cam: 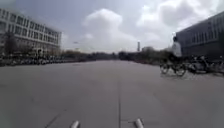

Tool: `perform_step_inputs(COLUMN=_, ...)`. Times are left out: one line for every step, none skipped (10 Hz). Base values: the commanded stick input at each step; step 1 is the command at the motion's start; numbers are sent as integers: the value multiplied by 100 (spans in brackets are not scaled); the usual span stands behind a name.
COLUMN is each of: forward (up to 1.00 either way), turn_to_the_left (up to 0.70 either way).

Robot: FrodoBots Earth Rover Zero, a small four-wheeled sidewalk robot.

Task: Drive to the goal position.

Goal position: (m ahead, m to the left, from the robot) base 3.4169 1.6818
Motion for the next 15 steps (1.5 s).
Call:
perform_step_inputs(forward=85, turn_to_the_left=0)
perform_step_inputs(forward=85, turn_to_the_left=0)
perform_step_inputs(forward=85, turn_to_the_left=0)
perform_step_inputs(forward=85, turn_to_the_left=0)
perform_step_inputs(forward=85, turn_to_the_left=0)
perform_step_inputs(forward=85, turn_to_the_left=0)
perform_step_inputs(forward=85, turn_to_the_left=0)
perform_step_inputs(forward=85, turn_to_the_left=0)
perform_step_inputs(forward=85, turn_to_the_left=0)
perform_step_inputs(forward=85, turn_to_the_left=0)
perform_step_inputs(forward=85, turn_to_the_left=0)
perform_step_inputs(forward=85, turn_to_the_left=0)
perform_step_inputs(forward=85, turn_to_the_left=0)
perform_step_inputs(forward=85, turn_to_the_left=0)
perform_step_inputs(forward=85, turn_to_the_left=0)
